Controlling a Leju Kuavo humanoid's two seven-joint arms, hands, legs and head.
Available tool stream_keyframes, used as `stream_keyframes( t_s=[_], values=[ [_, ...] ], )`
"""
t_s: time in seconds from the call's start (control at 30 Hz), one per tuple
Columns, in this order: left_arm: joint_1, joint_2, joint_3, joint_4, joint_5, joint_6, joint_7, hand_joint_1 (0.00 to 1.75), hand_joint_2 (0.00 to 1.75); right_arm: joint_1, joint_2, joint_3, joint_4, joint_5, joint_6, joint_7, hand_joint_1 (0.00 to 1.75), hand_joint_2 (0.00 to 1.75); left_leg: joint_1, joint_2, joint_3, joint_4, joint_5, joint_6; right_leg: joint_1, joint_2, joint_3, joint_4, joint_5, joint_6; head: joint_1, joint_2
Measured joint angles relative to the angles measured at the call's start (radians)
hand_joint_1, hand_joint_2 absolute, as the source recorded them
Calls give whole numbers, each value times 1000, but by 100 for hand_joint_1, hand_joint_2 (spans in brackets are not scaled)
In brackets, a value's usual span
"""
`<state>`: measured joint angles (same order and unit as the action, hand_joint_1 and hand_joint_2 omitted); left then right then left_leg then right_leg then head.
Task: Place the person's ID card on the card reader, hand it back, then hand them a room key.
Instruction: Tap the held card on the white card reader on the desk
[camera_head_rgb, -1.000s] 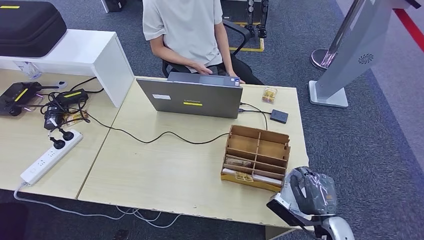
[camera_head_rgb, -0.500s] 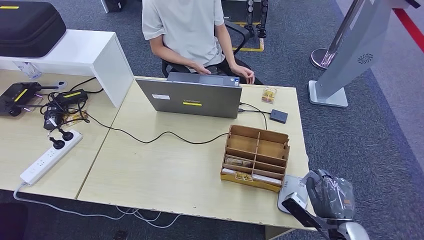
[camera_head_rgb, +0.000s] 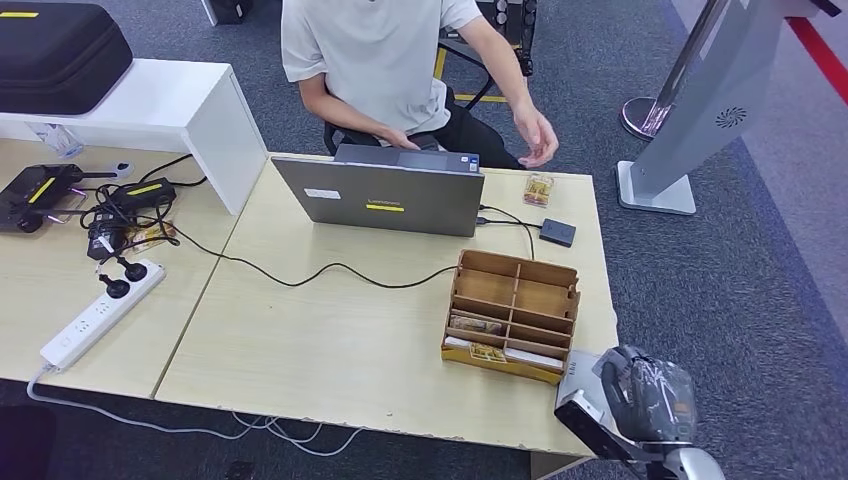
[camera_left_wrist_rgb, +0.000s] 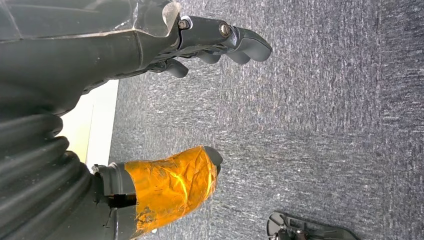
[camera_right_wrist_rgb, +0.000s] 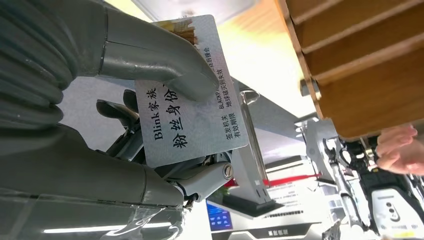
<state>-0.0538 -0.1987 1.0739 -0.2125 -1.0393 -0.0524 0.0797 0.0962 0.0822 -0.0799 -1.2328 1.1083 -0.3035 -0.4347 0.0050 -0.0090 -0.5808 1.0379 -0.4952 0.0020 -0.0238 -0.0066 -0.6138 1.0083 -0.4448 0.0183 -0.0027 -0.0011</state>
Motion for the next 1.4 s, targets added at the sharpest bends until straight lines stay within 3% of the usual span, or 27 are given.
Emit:
stream_keyframes(
  t_s=[0.57, 0.9, 1.03, 1.17, 1.27, 1.4],
  values=[
    [-2, 0, 0, 0, -17, 3, 1, 0, 175, -8, 30, 19, 91, 12, -36, -5, 175, 175, 0, 0, 0, 0, 0, 0, 0, 0, 0, 0, 0, -1, 0, 0],
    [-2, 3, 0, 0, -41, 0, 3, 0, 175, -38, 30, 58, -55, -37, -43, -6, 175, 175, 0, 1, -1, 0, 0, 0, 0, 0, -1, 1, 0, -1, 0, 0],
    [-2, 11, 0, 0, -66, -9, 4, 0, 175, -141, 28, 90, -206, 6, 1, 53, 175, 175, 0, 6, 0, 0, 1, -1, 0, 5, -2, 1, 2, -3, 0, 0],
    [-3, 23, 0, 0, -98, -21, 2, 0, 175, -337, 20, 148, -275, 89, 63, 148, 175, 175, 0, 9, -1, 0, 3, -2, 0, 8, -3, 2, 5, -3, 0, 0],
    [-5, 30, -1, 0, -123, -37, 1, 0, 175, -510, 19, 215, -243, 173, 106, 222, 175, 175, 0, 10, 0, 0, 5, -3, 0, 9, -4, 2, 7, -5, 0, 0],
    [-7, 35, -3, 0, -142, -57, -17, 0, 175, -689, 19, 296, -112, 262, 92, 292, 175, 175, 0, 9, -1, 0, 8, -3, 0, 7, -4, 3, 8, -5, 0, 0]
  ],
)
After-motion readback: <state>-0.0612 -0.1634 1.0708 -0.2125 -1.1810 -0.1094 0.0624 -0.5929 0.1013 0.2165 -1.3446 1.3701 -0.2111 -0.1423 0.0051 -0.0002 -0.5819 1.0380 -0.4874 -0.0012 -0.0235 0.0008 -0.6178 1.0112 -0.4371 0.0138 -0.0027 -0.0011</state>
